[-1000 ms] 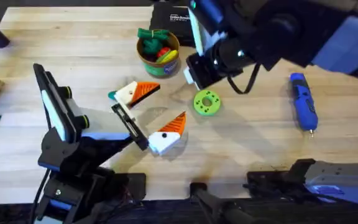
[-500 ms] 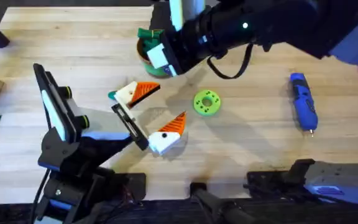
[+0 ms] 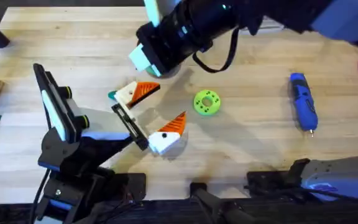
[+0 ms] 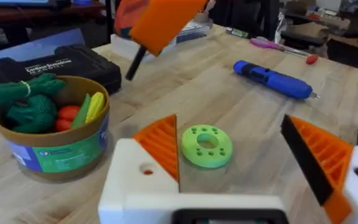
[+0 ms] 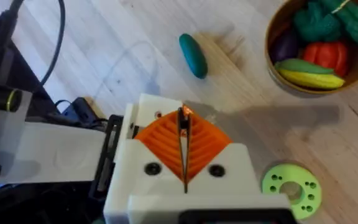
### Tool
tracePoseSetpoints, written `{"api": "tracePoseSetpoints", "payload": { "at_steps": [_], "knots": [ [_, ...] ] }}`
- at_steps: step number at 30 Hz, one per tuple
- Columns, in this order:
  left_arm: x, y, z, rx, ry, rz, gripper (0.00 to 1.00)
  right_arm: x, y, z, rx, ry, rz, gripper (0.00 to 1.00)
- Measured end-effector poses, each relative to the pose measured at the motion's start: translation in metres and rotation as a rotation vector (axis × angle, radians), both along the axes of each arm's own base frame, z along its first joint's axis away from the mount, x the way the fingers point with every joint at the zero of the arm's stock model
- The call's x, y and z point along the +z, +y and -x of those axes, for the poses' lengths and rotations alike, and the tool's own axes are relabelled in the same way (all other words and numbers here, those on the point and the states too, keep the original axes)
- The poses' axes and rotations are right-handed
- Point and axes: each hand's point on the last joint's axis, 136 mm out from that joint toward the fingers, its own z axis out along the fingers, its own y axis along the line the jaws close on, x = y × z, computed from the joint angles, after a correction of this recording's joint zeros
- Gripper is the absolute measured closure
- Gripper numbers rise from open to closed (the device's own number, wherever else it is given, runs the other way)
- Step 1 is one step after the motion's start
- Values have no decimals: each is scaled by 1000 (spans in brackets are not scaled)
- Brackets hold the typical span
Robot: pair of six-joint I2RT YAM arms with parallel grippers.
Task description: Pick up the gripper from the table and insert it into the empty holder that is missing its gripper. Then pick up a screw, insert it into the mounting hole, and use the screwdriver to tighten it. Finally, clean up the table by picking up the vegetable and placing it into the bucket.
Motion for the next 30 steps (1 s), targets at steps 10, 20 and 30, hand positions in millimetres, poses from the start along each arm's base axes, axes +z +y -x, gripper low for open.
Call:
{"api": "tracePoseSetpoints", "payload": {
  "at_steps": [10,20,30],
  "knots": [
    [0,0,0,0,0,0,15,-16,21,31,173,8,111,994],
    [0,0,0,0,0,0,15,-22,24,34,218,-37,149,994],
    [0,0,0,0,-1,0,16,-23,23,30,218,-59,165,994]
  ]
}}
